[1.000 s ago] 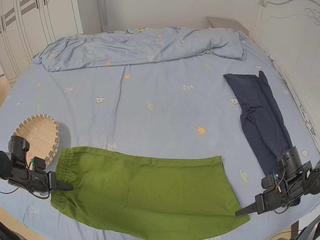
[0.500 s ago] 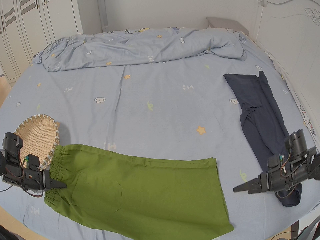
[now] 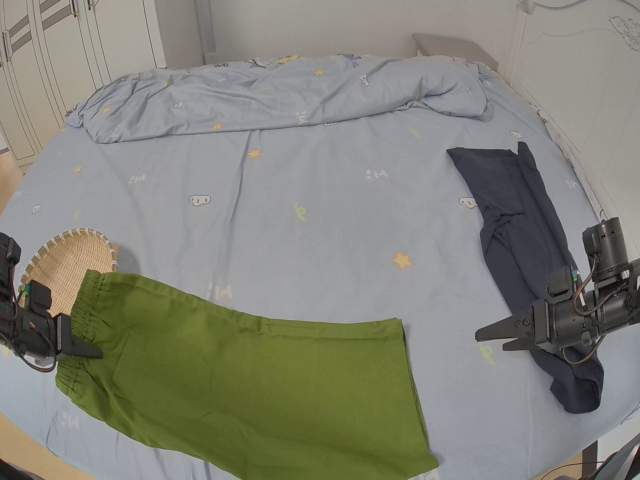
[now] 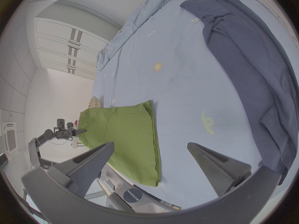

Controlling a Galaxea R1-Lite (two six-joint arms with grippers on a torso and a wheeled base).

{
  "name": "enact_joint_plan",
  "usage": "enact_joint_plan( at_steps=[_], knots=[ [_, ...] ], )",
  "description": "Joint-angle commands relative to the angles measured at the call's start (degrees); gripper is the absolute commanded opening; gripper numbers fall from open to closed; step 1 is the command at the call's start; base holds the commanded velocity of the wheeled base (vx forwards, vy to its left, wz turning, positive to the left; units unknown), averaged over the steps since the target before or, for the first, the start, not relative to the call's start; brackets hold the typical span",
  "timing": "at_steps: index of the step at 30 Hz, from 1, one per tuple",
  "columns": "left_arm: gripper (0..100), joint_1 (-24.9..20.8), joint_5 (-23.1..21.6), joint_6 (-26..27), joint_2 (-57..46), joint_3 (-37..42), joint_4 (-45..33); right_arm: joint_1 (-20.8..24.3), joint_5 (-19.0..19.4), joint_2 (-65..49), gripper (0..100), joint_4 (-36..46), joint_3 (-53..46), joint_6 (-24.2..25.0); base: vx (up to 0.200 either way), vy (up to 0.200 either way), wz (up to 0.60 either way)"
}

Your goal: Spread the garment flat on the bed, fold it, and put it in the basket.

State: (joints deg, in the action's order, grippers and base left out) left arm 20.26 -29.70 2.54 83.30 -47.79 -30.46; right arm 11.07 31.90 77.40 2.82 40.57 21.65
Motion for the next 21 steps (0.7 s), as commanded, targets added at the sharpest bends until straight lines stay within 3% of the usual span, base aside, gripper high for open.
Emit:
enact_joint_plan(
  at_steps=[1, 2, 3, 4, 7, 8, 11, 16, 21],
  knots=[
    [0, -10.9, 3.9, -9.0, -6.4, -8.0, -4.8, -0.1, -0.1, -0.4, 100, 0.2, 0.0, 0.1, 0.000, 0.000, 0.00],
    [0, -11.8, 4.1, -9.7, -6.6, -8.4, -5.0, -0.1, -0.1, -0.5, 100, 0.2, 0.0, 0.1, 0.000, 0.000, 0.00],
    [0, -17.3, 6.2, -13.5, -6.9, -9.9, -5.7, -0.1, -0.2, -0.6, 100, 0.3, 0.0, 0.2, 0.000, 0.000, 0.00],
    [0, -17.3, 6.2, -13.5, -6.9, -9.9, -5.7, -0.1, -0.2, -0.6, 100, 0.3, 0.0, 0.2, 0.000, 0.000, 0.00],
    [0, -31.1, 13.7, -19.8, -6.1, -11.3, -6.0, -0.5, -0.2, -1.1, 100, 0.3, 0.2, 0.2, 0.000, 0.000, 0.00],
    [0, -32.7, 14.3, -20.5, -6.0, -11.5, -6.0, -0.5, -0.2, -1.2, 100, 0.3, 0.2, 0.2, 0.000, 0.000, 0.00],
    [0, -43.9, 17.6, -27.1, -3.1, -14.6, -6.0, -0.7, -0.2, -1.2, 100, 0.3, 0.2, 0.2, 0.000, 0.000, 0.00],
    [0, -54.5, 22.0, -33.1, 1.8, -20.5, -5.9, -0.8, -1.2, -1.2, 100, 0.3, 0.1, 0.2, 0.000, 0.000, 0.00],
    [0, -60.3, 25.7, -33.6, 7.1, -24.2, -5.8, -0.7, -2.5, -1.0, 100, 0.3, 0.0, 0.2, 0.000, 0.000, 0.00]
  ],
)
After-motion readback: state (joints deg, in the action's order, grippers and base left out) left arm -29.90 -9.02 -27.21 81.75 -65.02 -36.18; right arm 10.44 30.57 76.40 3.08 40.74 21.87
